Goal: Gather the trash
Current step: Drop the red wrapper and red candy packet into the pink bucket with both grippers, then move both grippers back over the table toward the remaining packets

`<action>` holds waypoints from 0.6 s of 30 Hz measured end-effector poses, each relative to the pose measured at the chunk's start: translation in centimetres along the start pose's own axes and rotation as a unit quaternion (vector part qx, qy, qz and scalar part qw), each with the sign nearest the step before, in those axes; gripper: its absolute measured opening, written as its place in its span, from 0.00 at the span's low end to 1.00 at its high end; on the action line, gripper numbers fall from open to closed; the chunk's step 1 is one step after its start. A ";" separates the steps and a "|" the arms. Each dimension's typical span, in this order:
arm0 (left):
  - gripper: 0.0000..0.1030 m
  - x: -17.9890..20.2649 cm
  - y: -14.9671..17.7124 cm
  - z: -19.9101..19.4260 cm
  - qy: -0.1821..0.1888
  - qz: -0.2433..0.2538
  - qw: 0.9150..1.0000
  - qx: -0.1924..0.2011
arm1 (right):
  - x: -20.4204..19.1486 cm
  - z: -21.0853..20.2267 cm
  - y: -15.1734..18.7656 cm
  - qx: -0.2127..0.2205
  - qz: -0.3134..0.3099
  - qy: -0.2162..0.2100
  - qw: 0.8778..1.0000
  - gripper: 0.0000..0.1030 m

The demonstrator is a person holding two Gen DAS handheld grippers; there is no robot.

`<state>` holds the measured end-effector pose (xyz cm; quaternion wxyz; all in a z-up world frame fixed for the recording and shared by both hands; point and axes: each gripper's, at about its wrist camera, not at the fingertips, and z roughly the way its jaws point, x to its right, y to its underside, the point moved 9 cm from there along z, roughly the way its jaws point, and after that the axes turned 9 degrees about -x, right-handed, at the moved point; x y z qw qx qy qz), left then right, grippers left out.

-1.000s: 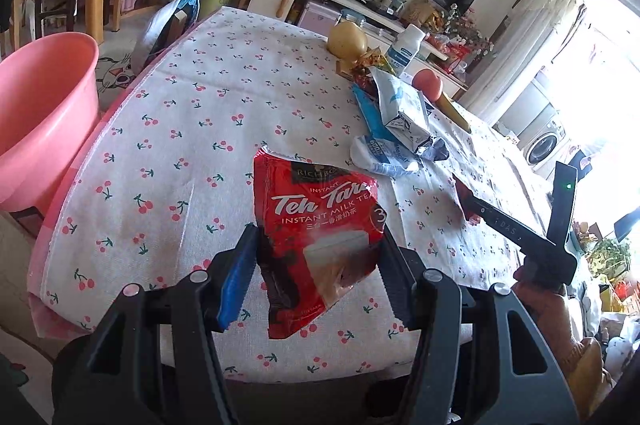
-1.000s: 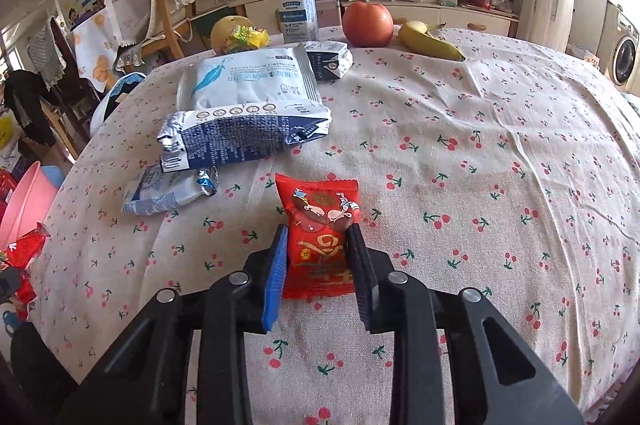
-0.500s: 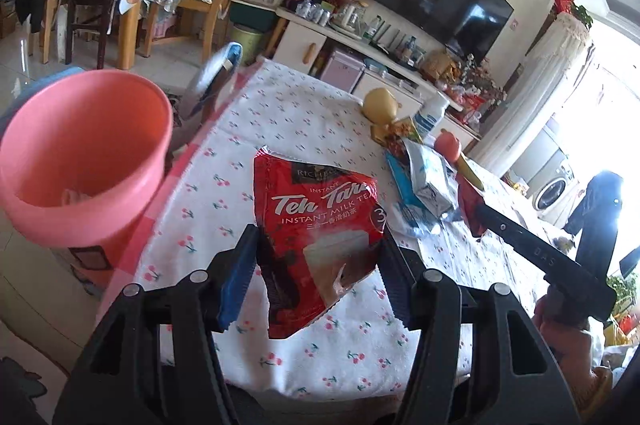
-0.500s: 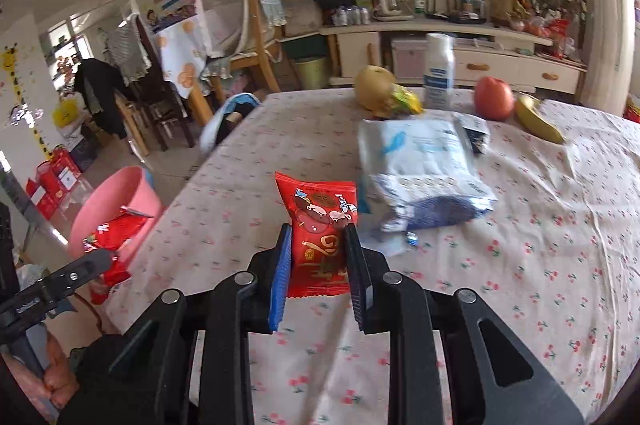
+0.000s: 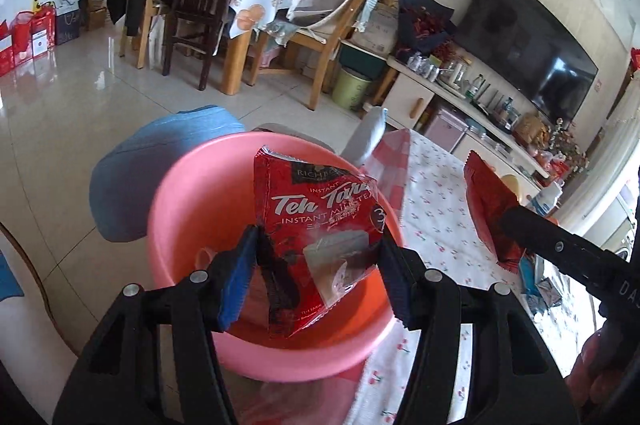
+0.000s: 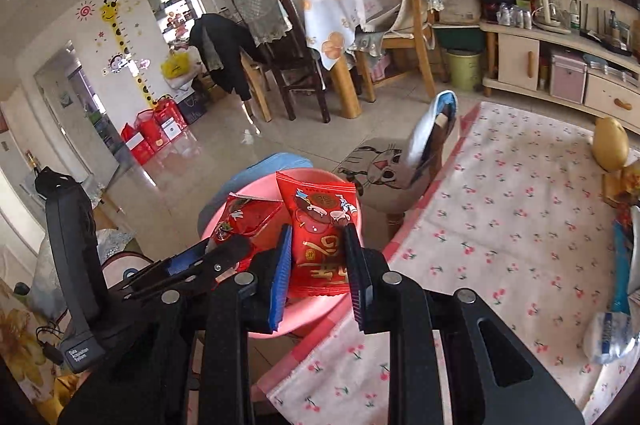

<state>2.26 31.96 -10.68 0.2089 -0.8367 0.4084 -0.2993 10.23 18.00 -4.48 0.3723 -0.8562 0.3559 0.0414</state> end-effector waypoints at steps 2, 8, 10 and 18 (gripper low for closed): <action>0.57 -1.2 -0.6 0.8 -0.004 -0.008 1.000 -0.005 | -0.7 2.0 -0.6 -0.010 0.000 -0.004 1.000 0.26; 0.63 -3.2 -1.1 3.7 -0.016 -0.016 0.999 -0.028 | -0.4 6.3 -0.4 -0.040 0.024 0.006 0.999 0.30; 0.70 -3.5 -1.1 3.7 -0.015 -0.023 0.999 -0.026 | 0.2 6.1 -0.1 -0.027 0.036 0.010 0.999 0.43; 0.85 -3.5 -1.4 -0.7 -0.010 -0.006 0.999 0.032 | 2.7 1.8 1.3 0.026 0.009 0.099 0.995 0.86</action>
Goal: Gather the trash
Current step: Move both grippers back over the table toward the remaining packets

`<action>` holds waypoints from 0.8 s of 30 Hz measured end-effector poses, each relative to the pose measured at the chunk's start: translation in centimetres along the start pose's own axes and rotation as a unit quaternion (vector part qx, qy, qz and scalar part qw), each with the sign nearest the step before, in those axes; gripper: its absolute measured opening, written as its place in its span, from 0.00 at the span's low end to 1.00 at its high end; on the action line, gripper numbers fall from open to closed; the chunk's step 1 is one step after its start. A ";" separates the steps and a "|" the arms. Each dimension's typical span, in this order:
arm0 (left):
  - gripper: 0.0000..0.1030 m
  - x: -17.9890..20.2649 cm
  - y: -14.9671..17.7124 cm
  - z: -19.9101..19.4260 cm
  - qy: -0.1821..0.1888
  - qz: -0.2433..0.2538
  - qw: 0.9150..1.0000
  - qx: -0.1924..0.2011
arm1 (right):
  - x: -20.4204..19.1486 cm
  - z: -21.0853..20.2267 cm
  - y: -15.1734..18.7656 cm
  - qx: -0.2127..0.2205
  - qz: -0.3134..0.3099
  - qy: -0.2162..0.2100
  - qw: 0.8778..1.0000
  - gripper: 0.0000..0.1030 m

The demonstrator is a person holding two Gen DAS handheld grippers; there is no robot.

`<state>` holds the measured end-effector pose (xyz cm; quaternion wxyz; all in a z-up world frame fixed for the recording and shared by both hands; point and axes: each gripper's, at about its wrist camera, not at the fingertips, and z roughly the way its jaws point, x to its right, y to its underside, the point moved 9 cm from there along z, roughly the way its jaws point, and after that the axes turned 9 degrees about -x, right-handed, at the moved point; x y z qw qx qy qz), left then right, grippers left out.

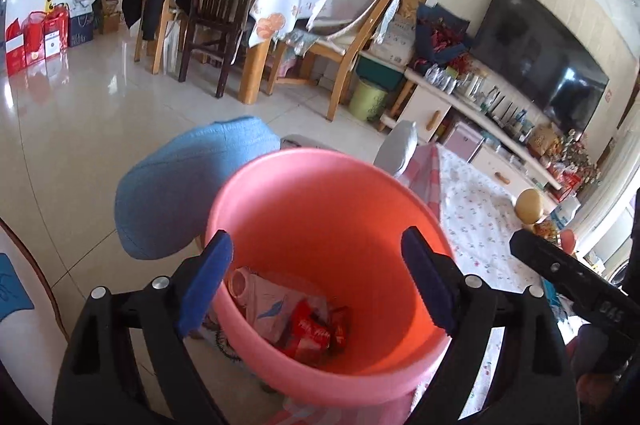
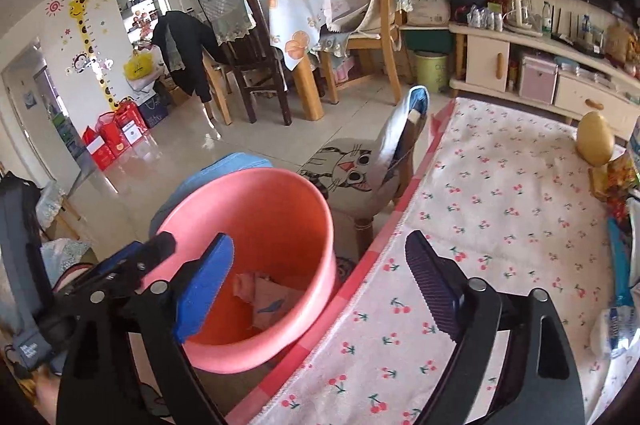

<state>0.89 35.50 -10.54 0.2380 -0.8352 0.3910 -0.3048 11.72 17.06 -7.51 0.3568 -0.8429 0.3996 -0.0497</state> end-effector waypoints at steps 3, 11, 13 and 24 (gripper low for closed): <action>0.89 0.6 0.5 -2.5 0.013 0.009 0.999 0.032 | 0.7 -1.6 0.9 0.013 -0.020 0.028 0.999 0.87; 0.90 6.0 2.9 -7.3 0.042 0.077 0.993 0.083 | 2.5 -4.7 3.6 0.059 -0.061 0.052 0.995 0.88; 0.90 7.5 3.6 -7.7 0.049 0.082 0.992 0.078 | 3.4 -5.5 4.1 0.070 -0.064 0.057 0.994 0.90; 0.90 15.0 6.1 -5.9 0.059 0.123 0.991 0.013 | 12.6 -10.6 5.5 0.136 -0.012 0.081 0.987 0.95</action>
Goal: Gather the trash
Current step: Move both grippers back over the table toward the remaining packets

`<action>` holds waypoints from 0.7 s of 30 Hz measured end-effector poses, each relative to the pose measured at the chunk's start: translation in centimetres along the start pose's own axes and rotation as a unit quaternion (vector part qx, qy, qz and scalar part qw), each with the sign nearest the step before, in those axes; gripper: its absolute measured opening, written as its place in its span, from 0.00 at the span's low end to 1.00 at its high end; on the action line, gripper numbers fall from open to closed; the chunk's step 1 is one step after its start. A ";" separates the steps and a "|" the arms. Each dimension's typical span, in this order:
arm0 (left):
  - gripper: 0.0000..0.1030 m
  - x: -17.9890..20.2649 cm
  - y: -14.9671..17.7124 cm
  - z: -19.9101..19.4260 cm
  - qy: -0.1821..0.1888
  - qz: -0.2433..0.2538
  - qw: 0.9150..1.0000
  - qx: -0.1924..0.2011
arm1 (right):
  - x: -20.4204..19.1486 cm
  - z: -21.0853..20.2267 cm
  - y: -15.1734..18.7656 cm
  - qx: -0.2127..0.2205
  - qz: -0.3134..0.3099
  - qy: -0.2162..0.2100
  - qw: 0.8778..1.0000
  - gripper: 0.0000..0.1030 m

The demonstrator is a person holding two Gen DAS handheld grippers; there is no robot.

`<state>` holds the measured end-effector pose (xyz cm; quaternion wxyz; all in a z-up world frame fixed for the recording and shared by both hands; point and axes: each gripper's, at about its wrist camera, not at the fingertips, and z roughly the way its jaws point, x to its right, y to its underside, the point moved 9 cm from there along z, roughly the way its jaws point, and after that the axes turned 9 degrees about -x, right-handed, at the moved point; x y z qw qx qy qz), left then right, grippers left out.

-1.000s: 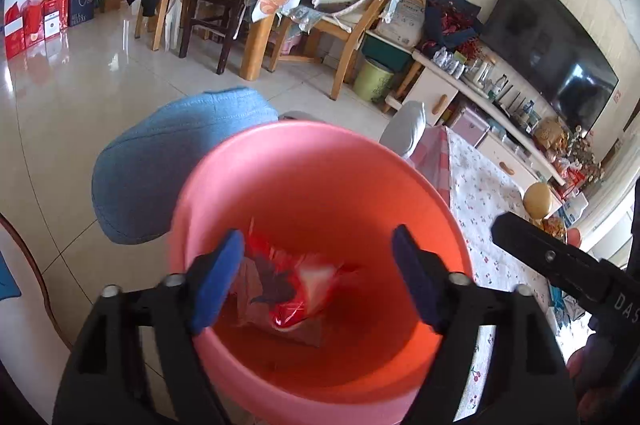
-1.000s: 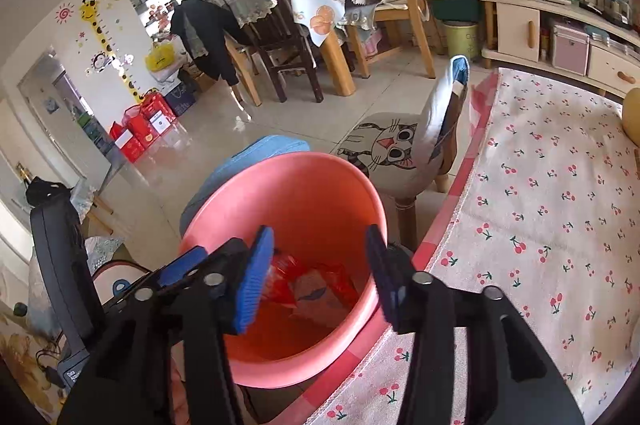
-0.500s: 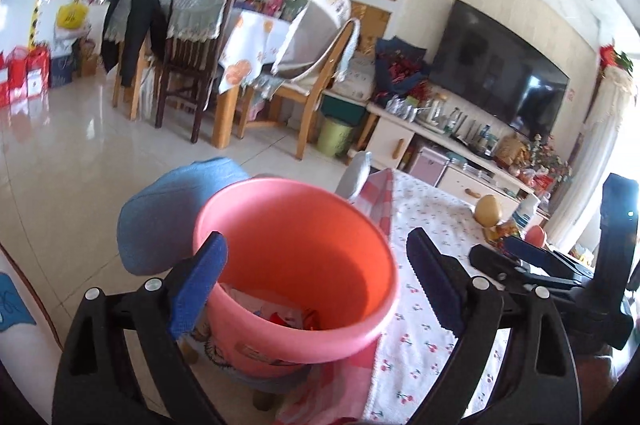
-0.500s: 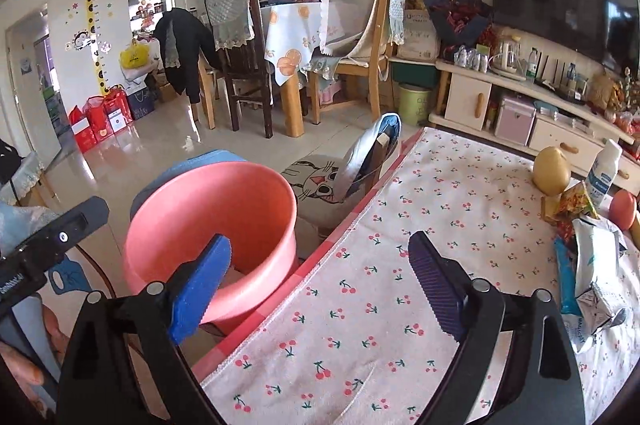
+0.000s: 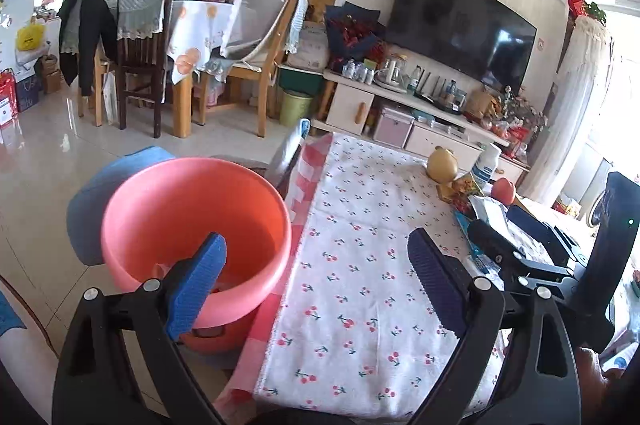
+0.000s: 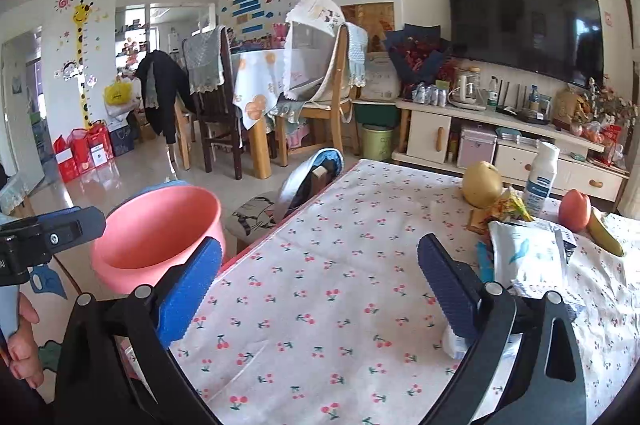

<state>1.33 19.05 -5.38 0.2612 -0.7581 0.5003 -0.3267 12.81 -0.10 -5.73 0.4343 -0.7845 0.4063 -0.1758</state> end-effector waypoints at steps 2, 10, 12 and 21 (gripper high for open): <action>0.90 1.1 0.2 0.8 0.011 0.003 1.000 -0.014 | 2.5 -0.2 0.4 0.000 0.021 0.005 1.000 0.95; 0.90 8.6 1.6 4.1 0.049 0.047 0.996 -0.062 | 14.4 -1.4 1.7 -0.008 0.132 0.024 0.991 0.95; 0.90 10.7 1.8 5.3 0.058 0.056 0.994 -0.072 | 17.3 -1.8 1.9 -0.010 0.152 0.038 0.988 0.95; 0.90 19.2 2.6 11.5 0.113 0.069 0.984 -0.118 | 29.6 -1.2 4.6 -0.053 0.248 0.074 0.965 0.95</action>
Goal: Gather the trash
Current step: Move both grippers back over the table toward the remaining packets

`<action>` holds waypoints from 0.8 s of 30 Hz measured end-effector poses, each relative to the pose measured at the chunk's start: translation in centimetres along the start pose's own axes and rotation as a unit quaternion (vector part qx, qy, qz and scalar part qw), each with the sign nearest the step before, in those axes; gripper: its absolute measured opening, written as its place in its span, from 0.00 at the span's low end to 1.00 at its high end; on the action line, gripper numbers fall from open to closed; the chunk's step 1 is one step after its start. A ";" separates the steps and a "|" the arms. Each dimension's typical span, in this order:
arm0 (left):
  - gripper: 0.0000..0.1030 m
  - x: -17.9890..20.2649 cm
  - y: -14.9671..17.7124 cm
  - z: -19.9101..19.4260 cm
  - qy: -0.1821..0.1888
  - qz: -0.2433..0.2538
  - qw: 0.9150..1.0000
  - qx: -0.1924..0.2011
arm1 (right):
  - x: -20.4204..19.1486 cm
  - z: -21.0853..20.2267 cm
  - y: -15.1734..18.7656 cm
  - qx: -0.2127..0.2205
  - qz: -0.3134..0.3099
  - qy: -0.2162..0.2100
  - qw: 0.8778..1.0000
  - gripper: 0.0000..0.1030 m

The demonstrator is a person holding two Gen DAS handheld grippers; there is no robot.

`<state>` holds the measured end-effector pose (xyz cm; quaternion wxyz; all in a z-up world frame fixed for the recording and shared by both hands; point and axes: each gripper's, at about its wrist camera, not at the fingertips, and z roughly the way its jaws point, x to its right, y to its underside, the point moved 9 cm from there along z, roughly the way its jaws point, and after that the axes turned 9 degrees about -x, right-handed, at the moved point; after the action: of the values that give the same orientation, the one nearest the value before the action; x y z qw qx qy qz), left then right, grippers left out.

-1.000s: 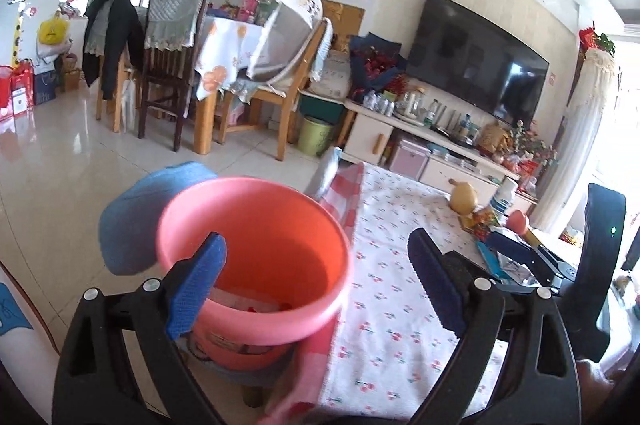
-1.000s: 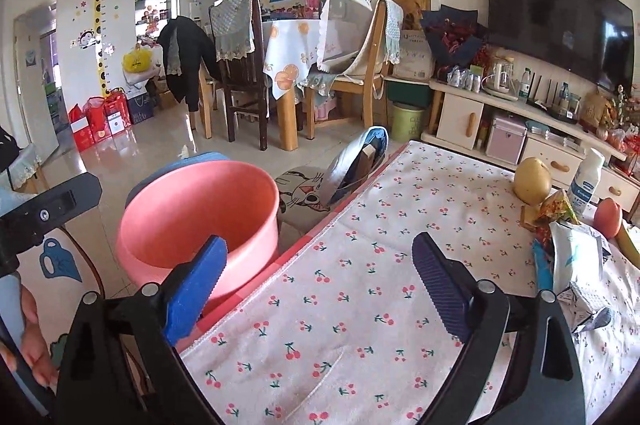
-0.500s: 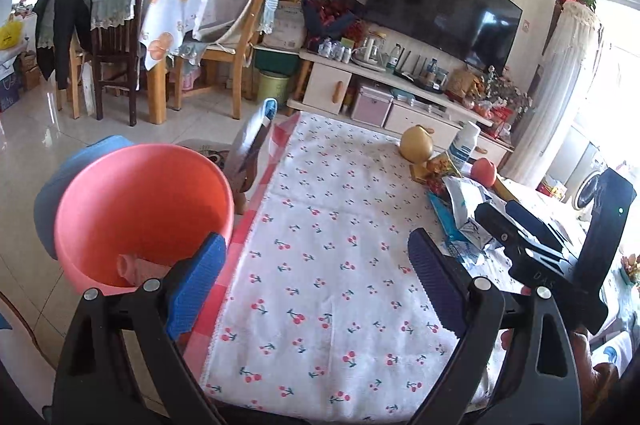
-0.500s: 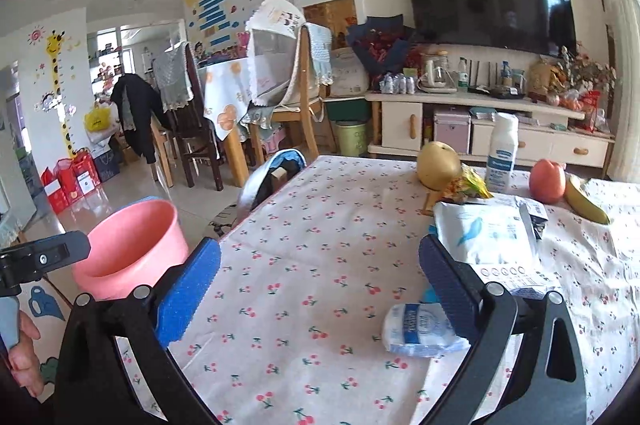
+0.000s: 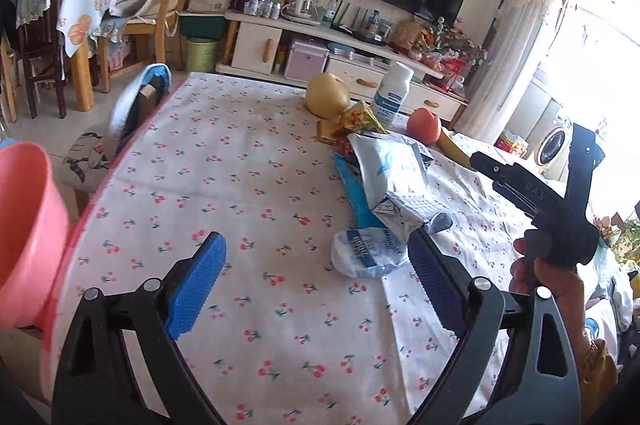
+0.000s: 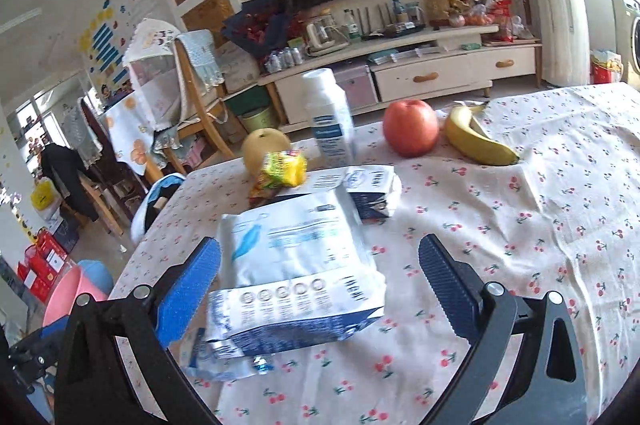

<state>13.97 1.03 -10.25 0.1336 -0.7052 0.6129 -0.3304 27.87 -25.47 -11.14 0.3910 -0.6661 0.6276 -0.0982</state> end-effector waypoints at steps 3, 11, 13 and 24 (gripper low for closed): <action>0.90 2.8 -0.1 3.2 0.028 -0.002 0.999 -0.022 | 2.3 1.1 -0.5 -0.016 0.018 0.005 1.000 0.95; 0.90 8.5 -0.8 9.1 0.065 0.049 0.996 -0.027 | 3.5 1.5 -0.8 -0.042 0.035 -0.013 0.998 0.95; 0.90 9.8 -0.9 10.1 0.074 0.063 0.995 -0.028 | 4.0 1.1 -1.1 -0.038 0.035 -0.010 0.999 0.95; 0.90 18.2 3.8 11.0 0.195 0.144 0.967 -0.081 | 9.3 -1.6 -2.3 -0.013 0.099 0.018 0.995 0.95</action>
<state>18.50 -19.52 -15.26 0.0000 -0.5398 0.7469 -0.3883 30.35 -34.79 -11.90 0.3789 -0.6038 0.6985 -0.0631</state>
